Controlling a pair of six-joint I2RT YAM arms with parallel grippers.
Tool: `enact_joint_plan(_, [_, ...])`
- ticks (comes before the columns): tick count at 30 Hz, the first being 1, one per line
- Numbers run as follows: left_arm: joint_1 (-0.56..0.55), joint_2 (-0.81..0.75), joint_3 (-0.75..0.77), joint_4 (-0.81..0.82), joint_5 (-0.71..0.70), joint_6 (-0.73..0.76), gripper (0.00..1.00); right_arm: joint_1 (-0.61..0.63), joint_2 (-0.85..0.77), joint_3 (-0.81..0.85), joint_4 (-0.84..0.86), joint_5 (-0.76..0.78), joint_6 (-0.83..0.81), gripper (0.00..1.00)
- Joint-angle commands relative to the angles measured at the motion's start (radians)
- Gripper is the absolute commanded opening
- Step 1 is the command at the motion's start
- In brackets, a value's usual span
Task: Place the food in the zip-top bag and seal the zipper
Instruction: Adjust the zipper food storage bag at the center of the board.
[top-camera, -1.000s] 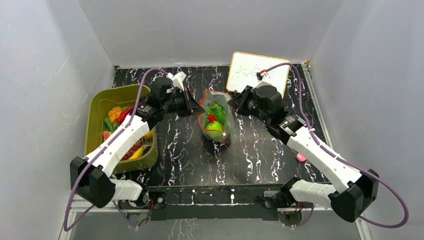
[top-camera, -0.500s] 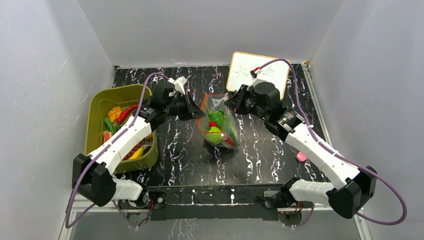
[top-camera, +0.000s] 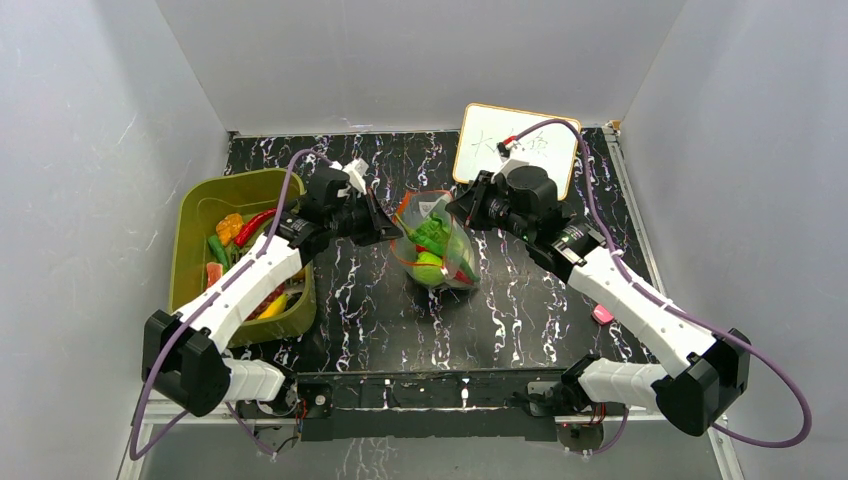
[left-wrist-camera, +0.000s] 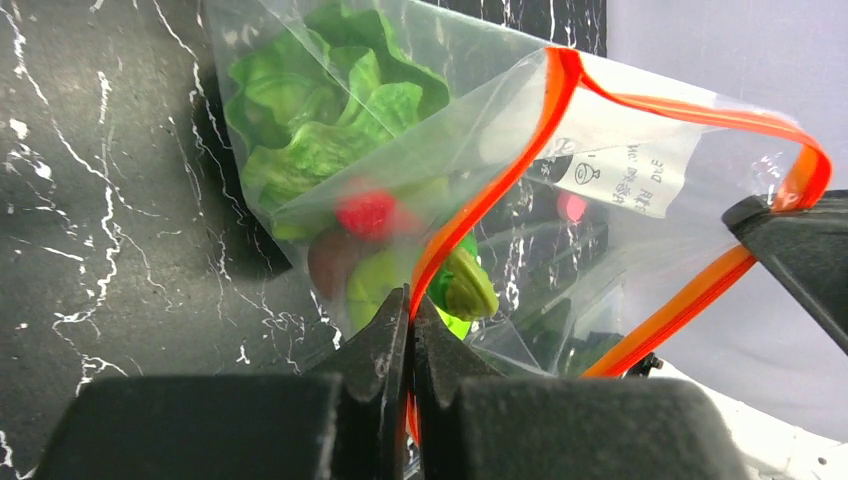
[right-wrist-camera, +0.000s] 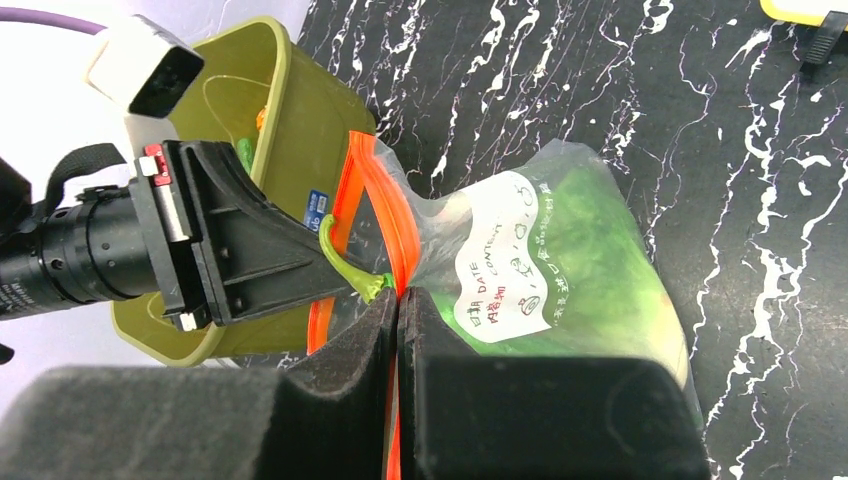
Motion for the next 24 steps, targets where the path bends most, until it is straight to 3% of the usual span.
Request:
enact_joint_plan(1, [0.003,-0.071,0.058,-0.058,-0.091,0.038,0.05,0.0,-0.008,0.064,0.088,0.019,0.035,0.0])
enact_joint_plan(3, [0.003,-0.078,0.048,-0.06,-0.106,0.036,0.08,0.0,-0.019,0.063,0.089,0.01,0.04,0.0])
enact_joint_plan(5, [0.004,-0.08,0.04,-0.049,-0.075,0.034,0.0,0.0,-0.039,0.045,0.109,-0.015,0.042,0.0])
enact_joint_plan(7, [0.003,-0.082,0.039,-0.041,-0.048,0.032,0.0,0.0,-0.058,0.033,0.123,-0.037,0.049,0.0])
enact_joint_plan(15, [0.003,-0.161,0.039,-0.033,-0.166,-0.016,0.0,0.0,-0.072,0.038,0.074,0.046,0.032,0.0])
enact_joint_plan(21, [0.002,-0.205,0.039,0.116,-0.022,-0.117,0.0,0.0,-0.072,0.011,0.048,0.189,-0.021,0.0])
enact_joint_plan(24, [0.002,-0.205,0.033,0.156,0.015,-0.113,0.0,0.0,-0.07,0.019,0.056,0.163,-0.027,0.0])
